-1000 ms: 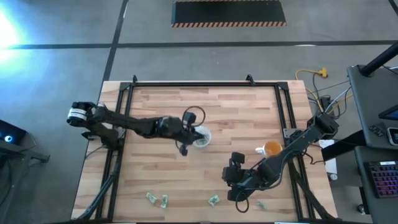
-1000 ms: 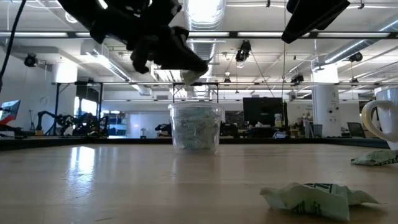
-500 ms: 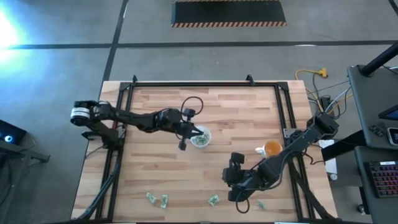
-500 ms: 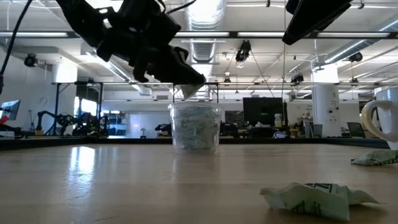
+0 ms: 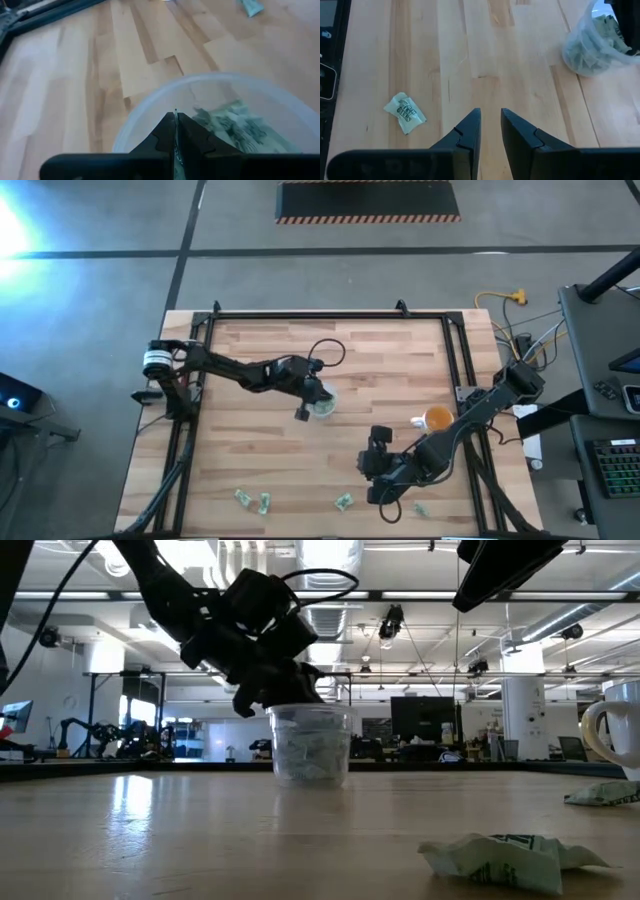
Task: Pick and place Stevia / Truvia into bins
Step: Put the light green stevia packet into the transparent container
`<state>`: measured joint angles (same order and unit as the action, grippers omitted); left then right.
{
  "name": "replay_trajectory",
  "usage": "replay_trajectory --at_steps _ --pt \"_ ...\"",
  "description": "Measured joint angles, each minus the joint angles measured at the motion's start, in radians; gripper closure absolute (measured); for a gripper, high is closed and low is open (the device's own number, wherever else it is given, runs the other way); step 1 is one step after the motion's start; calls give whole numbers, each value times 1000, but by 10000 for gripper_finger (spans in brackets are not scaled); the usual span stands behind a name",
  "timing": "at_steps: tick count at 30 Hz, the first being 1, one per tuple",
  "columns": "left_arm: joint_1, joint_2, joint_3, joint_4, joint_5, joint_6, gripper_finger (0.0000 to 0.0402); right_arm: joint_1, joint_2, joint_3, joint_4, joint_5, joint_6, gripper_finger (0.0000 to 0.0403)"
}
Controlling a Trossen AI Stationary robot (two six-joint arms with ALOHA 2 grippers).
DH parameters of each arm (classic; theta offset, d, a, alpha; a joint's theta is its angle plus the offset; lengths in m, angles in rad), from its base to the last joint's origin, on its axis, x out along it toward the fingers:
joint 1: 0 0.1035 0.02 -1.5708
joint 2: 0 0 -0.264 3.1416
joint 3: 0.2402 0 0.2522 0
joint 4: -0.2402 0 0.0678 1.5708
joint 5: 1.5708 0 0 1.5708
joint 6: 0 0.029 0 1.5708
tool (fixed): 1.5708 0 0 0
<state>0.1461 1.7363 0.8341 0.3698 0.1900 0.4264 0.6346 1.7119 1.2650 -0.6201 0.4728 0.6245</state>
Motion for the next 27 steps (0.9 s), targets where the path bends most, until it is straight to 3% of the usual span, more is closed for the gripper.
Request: replay_trajectory --at_steps 16,27 --pt "10 -31 3 -42 22 -24 392 -1 0 -3 5 -1 0 337" --pt "9 -52 2 -48 41 -52 245 0 0 -6 4 -1 0 331"
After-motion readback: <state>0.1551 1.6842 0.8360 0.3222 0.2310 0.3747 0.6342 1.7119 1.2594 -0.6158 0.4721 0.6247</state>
